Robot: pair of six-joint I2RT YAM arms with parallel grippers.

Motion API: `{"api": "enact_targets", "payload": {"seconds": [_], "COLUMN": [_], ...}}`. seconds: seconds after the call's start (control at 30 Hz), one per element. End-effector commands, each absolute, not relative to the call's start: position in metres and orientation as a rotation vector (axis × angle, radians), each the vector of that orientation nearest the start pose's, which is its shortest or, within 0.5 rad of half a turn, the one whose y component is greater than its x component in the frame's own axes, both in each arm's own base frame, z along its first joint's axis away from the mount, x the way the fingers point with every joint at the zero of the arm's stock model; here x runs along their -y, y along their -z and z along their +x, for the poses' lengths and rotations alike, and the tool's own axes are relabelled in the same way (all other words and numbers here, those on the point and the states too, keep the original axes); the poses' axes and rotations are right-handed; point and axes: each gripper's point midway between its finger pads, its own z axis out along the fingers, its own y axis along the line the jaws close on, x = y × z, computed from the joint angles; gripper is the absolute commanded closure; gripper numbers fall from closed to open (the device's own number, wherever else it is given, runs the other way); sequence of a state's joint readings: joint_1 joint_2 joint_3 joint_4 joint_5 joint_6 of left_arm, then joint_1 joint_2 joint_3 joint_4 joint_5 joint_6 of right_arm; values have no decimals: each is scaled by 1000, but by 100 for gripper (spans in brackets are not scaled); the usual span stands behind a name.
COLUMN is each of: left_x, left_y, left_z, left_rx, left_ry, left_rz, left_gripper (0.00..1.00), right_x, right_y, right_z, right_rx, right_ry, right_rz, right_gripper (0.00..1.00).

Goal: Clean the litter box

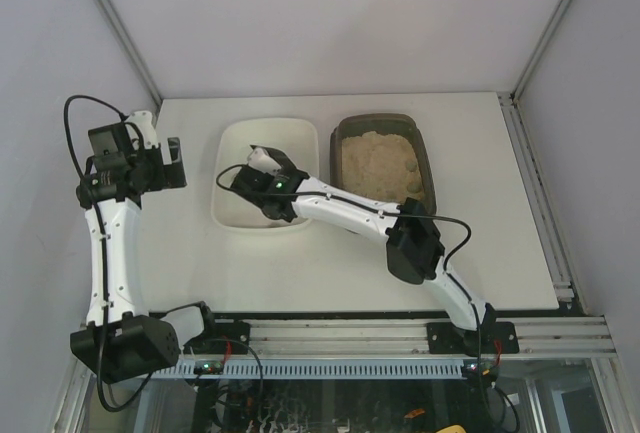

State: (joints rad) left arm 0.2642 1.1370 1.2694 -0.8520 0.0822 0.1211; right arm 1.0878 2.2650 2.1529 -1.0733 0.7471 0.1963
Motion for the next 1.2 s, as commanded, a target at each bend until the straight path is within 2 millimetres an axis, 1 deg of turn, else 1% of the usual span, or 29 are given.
{"api": "enact_targets", "payload": {"seconds": [0.0, 0.1, 0.13, 0.2, 0.27, 0.3, 0.33, 0.37, 0.4, 0.47, 0.5, 0.57, 0.63, 0.7, 0.8, 0.9, 1.03, 1.17], "left_x": [-70, -70, -69, -67, -62, -59, -56, -53, -51, -48, -47, -46, -51, -54, -49, -36, -24, -20], "left_y": [-254, -256, -256, -258, -258, -260, -258, -259, -258, -256, -255, -252, -253, -254, -259, -259, -251, -244], "left_z": [302, 303, 303, 305, 307, 309, 310, 311, 312, 314, 314, 317, 319, 320, 322, 324, 328, 329], "left_rx": [-2253, -2246, -2244, -2235, -2230, -2226, -2234, -2235, -2239, -2246, -2251, -2256, -2252, -2244, -2217, -2216, -2249, -2279], "left_ry": [-94, -90, -86, -69, -36, -13, 10, 27, 46, 75, 87, 97, 70, 44, 45, 57, 66, 87], "left_rz": [-136, -137, -136, -130, -120, -113, -109, -105, -105, -104, -115, -170, -283, -349, -373, -329, -300, -293], "left_gripper": [2, 2, 2, 2, 1, 1, 1, 0, 0, 0, 0, 0, 0, 0, 0, 0, 0, 0], "right_x": [-371, -369, -367, -360, -347, -338, -328, -312, -294, -265, -254, -246, -233, -217, -197, -185, -184, -179], "right_y": [-163, -165, -169, -180, -194, -198, -202, -205, -205, -207, -207, -191, -176, -160, -143, -139, -135, -130], "right_z": [330, 331, 333, 334, 335, 333, 331, 329, 324, 316, 312, 302, 293, 285, 273, 270, 273, 278], "right_rx": [-2170, -2177, -2176, -2187, -2230, -2266, -2302, -2325, -2352, -2366, -2377, -2460, -2510, -2596, -2730, -2744, -2767, -2766], "right_ry": [420, 413, 412, 388, 334, 303, 277, 299, 345, 446, 493, 530, 579, 613, 610, 628, 621, 657], "right_rz": [-797, -773, -740, -639, -491, -414, -312, -206, -136, 11, 72, 63, 78, 136, 277, 372, 396, 398], "right_gripper": [100, 100, 100, 100, 100, 100, 100, 100, 100, 100, 100, 100, 100, 100, 100, 100, 100, 100]}}
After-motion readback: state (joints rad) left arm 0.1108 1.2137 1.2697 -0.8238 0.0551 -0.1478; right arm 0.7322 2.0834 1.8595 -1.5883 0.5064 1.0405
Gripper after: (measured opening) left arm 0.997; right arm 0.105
